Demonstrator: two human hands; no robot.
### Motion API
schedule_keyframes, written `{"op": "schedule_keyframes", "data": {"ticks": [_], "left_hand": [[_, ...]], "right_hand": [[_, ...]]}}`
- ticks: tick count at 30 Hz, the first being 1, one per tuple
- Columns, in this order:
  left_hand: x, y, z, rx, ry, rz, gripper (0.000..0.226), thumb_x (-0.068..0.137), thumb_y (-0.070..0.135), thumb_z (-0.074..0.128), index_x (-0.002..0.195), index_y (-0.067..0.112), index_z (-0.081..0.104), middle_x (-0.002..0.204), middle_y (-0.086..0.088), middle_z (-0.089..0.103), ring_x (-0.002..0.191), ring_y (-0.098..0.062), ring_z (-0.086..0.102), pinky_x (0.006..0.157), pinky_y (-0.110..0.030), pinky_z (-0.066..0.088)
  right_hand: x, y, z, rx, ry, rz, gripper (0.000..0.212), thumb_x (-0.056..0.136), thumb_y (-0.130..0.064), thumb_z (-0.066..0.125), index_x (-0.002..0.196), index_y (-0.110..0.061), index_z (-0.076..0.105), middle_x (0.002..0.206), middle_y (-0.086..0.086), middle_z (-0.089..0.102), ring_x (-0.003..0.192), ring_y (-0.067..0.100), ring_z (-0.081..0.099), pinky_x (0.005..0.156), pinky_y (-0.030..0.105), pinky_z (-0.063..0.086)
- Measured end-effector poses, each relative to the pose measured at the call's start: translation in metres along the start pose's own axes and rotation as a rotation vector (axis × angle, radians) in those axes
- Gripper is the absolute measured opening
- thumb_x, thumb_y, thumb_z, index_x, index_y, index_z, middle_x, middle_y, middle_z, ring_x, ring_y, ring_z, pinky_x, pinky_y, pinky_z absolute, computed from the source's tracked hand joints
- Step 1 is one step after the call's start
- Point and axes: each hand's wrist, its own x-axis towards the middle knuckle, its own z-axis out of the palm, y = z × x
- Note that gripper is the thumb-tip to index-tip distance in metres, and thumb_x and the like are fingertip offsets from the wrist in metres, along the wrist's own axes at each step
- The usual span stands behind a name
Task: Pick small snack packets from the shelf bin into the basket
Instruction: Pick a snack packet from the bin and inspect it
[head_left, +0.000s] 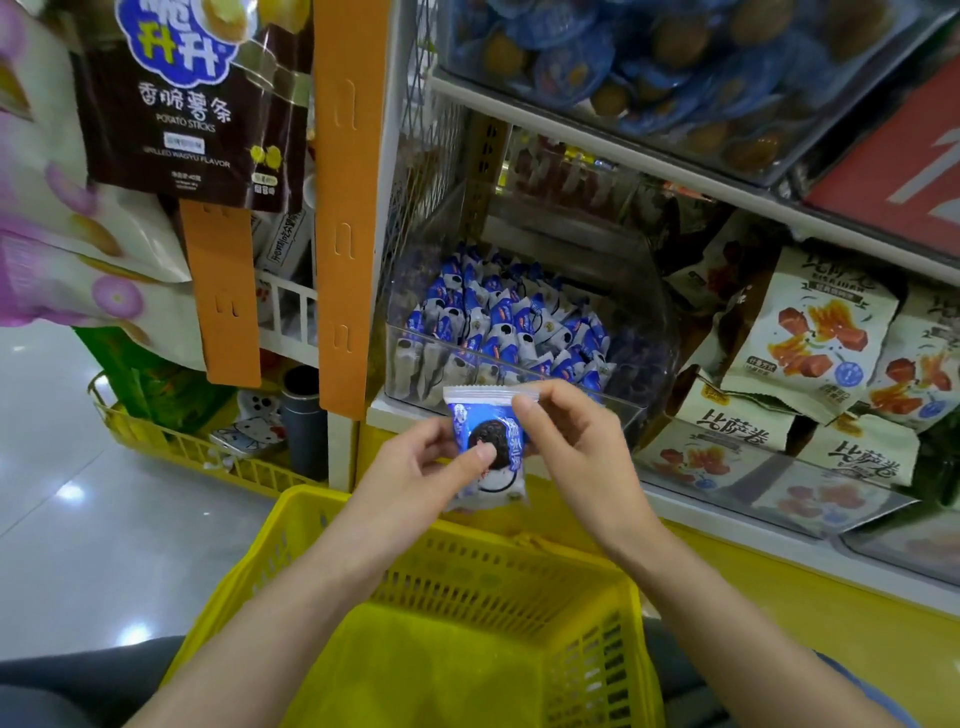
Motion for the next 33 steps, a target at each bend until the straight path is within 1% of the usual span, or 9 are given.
{"op": "schedule_keyframes", "data": {"ticks": [3,5,8,12,15,19,25,30,33], "left_hand": [[0.008,0.005,-0.004,-0.031,0.086,0.059,0.020,0.087,0.019,0.059,0.107,0.018,0.061,0.101,-0.001,0.068,0.081,0.000,0.063,0.060,-0.008,0.046],[0.013,0.009,-0.007,-0.055,0.129,0.095,0.012,0.088,0.020,0.059,0.100,0.020,0.061,0.095,0.002,0.068,0.073,0.008,0.061,0.059,-0.006,0.045],[0.019,0.014,-0.012,-0.080,0.169,0.122,0.007,0.087,0.024,0.059,0.094,0.024,0.060,0.094,0.008,0.067,0.074,0.012,0.061,0.062,-0.004,0.046],[0.027,0.020,-0.015,-0.151,0.168,0.113,0.009,0.087,0.027,0.059,0.096,0.028,0.059,0.096,0.010,0.068,0.089,0.000,0.063,0.078,-0.016,0.049],[0.032,0.024,-0.017,-0.190,0.176,0.125,0.009,0.088,0.025,0.058,0.096,0.028,0.059,0.097,0.007,0.068,0.091,-0.006,0.064,0.078,-0.018,0.049],[0.035,0.027,-0.020,-0.210,0.185,0.120,0.008,0.088,0.027,0.059,0.095,0.029,0.058,0.100,0.007,0.068,0.095,-0.007,0.063,0.083,-0.023,0.050],[0.037,0.026,-0.021,-0.185,0.209,0.119,0.004,0.088,0.027,0.058,0.091,0.030,0.056,0.099,0.007,0.066,0.096,-0.009,0.061,0.079,-0.020,0.048],[0.036,0.025,-0.017,-0.209,0.180,0.122,0.009,0.090,0.023,0.057,0.088,0.031,0.055,0.097,0.007,0.065,0.096,-0.010,0.062,0.073,-0.014,0.050],[0.034,0.024,-0.016,-0.199,0.151,0.114,0.009,0.090,0.024,0.056,0.089,0.032,0.054,0.098,0.007,0.064,0.095,-0.007,0.061,0.071,-0.012,0.050]], "right_hand": [[0.024,-0.009,-0.018,-0.060,-0.088,-0.047,0.017,0.095,-0.015,0.047,0.099,-0.022,0.062,0.086,-0.011,0.068,0.079,0.002,0.064,0.067,0.015,0.052],[0.051,-0.010,-0.034,-0.264,-0.061,-0.062,0.015,0.095,-0.020,0.048,0.102,-0.025,0.061,0.089,-0.011,0.066,0.082,0.002,0.063,0.072,0.017,0.051],[0.094,-0.005,-0.055,-0.658,-0.063,0.016,0.019,0.095,-0.026,0.049,0.110,-0.023,0.061,0.100,-0.010,0.061,0.085,0.001,0.057,0.073,0.015,0.044],[0.135,0.014,-0.072,-1.023,-0.258,0.107,0.027,0.095,-0.019,0.051,0.119,-0.013,0.060,0.122,0.004,0.060,0.103,0.013,0.055,0.089,0.023,0.041],[0.154,0.027,-0.071,-1.243,-0.441,0.259,0.032,0.095,-0.018,0.049,0.126,-0.013,0.055,0.130,0.008,0.054,0.115,0.021,0.053,0.097,0.031,0.040],[0.161,0.035,-0.062,-1.347,-0.559,0.387,0.036,0.096,-0.021,0.047,0.131,-0.013,0.049,0.132,0.010,0.051,0.116,0.023,0.052,0.095,0.031,0.040],[0.164,0.033,-0.062,-1.305,-0.548,0.440,0.034,0.096,-0.024,0.049,0.127,-0.013,0.053,0.130,0.008,0.053,0.114,0.021,0.053,0.091,0.028,0.041],[0.162,0.029,-0.062,-1.116,-0.438,0.475,0.022,0.091,-0.022,0.057,0.109,-0.009,0.062,0.098,0.004,0.059,0.090,0.019,0.057,0.079,0.029,0.045],[0.159,0.026,-0.062,-1.001,-0.329,0.456,0.011,0.088,-0.016,0.062,0.098,-0.014,0.058,0.090,0.001,0.055,0.089,0.017,0.054,0.077,0.028,0.045]]}}
